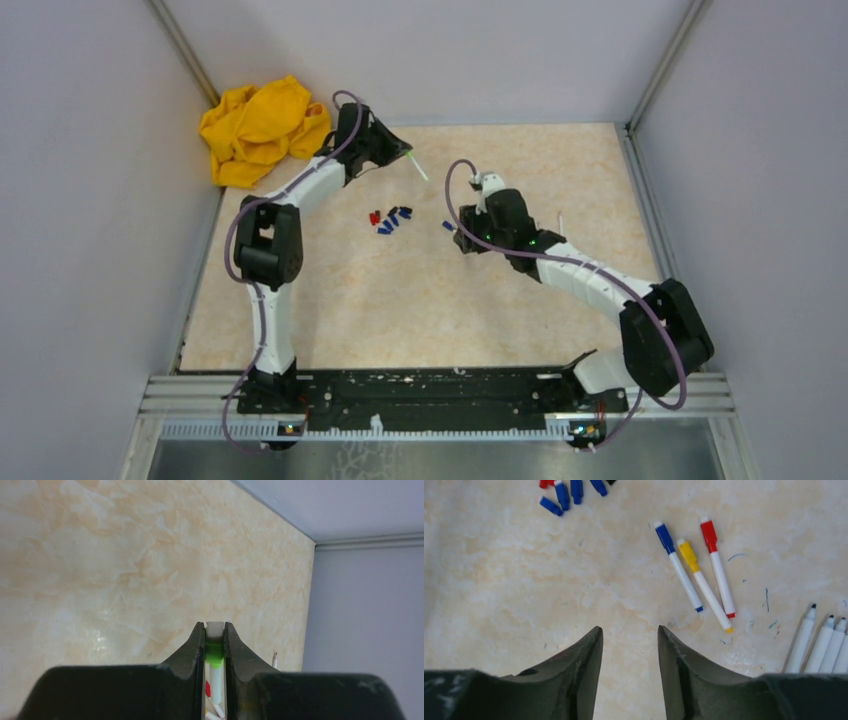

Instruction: Open the pen caps

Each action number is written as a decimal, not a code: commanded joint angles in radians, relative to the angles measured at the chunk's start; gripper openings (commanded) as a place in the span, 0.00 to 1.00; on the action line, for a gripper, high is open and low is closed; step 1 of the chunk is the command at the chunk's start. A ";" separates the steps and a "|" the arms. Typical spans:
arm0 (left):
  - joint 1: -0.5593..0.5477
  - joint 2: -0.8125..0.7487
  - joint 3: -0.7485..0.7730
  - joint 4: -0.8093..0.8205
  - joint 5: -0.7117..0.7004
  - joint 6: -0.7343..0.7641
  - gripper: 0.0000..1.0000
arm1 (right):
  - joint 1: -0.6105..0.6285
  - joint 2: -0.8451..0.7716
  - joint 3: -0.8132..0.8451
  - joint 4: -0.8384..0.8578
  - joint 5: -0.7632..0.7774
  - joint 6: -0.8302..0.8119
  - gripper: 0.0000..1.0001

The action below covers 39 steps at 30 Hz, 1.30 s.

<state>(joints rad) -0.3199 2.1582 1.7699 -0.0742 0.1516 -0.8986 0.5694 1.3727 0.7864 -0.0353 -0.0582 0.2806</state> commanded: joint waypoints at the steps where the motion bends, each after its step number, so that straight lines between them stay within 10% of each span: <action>1: -0.016 -0.105 -0.092 0.054 0.099 0.029 0.00 | 0.003 -0.026 0.146 -0.003 0.023 -0.032 0.52; 27: -0.168 -0.266 -0.239 0.016 0.284 0.090 0.00 | -0.040 0.213 0.399 0.027 -0.078 -0.064 0.66; 39: -0.185 -0.320 -0.284 0.024 0.299 0.087 0.00 | -0.061 0.274 0.399 0.109 -0.109 -0.046 0.49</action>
<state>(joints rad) -0.4980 1.8729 1.5032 -0.0547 0.4339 -0.8268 0.5182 1.6424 1.1477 -0.0135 -0.1452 0.2295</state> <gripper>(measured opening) 0.163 0.565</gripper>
